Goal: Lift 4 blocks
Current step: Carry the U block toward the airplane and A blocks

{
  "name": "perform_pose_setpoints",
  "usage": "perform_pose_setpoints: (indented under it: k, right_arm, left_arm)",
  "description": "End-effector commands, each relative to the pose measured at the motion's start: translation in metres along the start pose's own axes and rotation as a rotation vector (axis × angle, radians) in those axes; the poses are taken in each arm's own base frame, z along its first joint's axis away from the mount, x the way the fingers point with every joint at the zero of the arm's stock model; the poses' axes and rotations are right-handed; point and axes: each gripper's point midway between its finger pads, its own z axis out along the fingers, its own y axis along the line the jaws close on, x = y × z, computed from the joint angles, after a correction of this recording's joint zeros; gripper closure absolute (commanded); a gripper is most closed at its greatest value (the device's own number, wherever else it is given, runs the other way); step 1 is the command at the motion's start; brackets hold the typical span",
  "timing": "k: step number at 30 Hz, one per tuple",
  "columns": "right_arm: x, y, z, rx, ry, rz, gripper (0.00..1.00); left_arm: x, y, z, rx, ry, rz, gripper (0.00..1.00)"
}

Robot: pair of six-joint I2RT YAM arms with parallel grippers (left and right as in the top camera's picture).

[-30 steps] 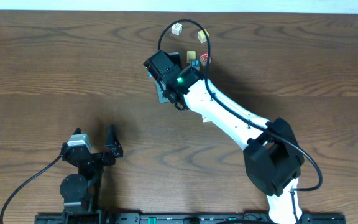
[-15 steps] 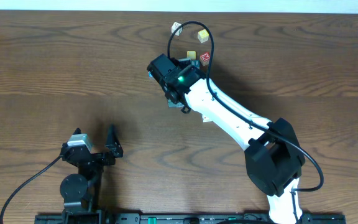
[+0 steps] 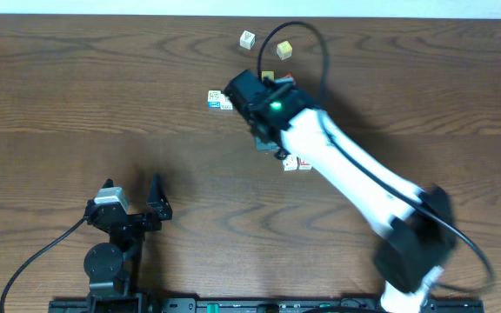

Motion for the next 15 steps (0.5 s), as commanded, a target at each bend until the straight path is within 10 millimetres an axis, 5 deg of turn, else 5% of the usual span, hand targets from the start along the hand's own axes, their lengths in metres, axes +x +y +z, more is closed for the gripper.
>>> perform_pose_setpoints:
  k: [1,7,11,15]
  right_arm:
    - [-0.009,-0.038,-0.045,-0.019,-0.098,0.035,0.99]
    - [0.028,-0.095,-0.071,-0.06,-0.144,0.117,0.99]
    - [0.045,-0.076,-0.064,-0.245,-0.204,0.092,0.98]
    - [0.057,-0.055,-0.032,-0.33,-0.218,0.118,0.91]
  left_arm:
    - [0.016,0.002,0.002,-0.003,0.045,0.004,0.02]
    - [0.016,0.002,0.002,-0.003,0.045,0.004,0.02]
    - [0.016,0.002,0.002,-0.002,0.045,0.004,0.02]
    - [0.016,0.002,0.002,-0.003,0.045,0.004,0.02]
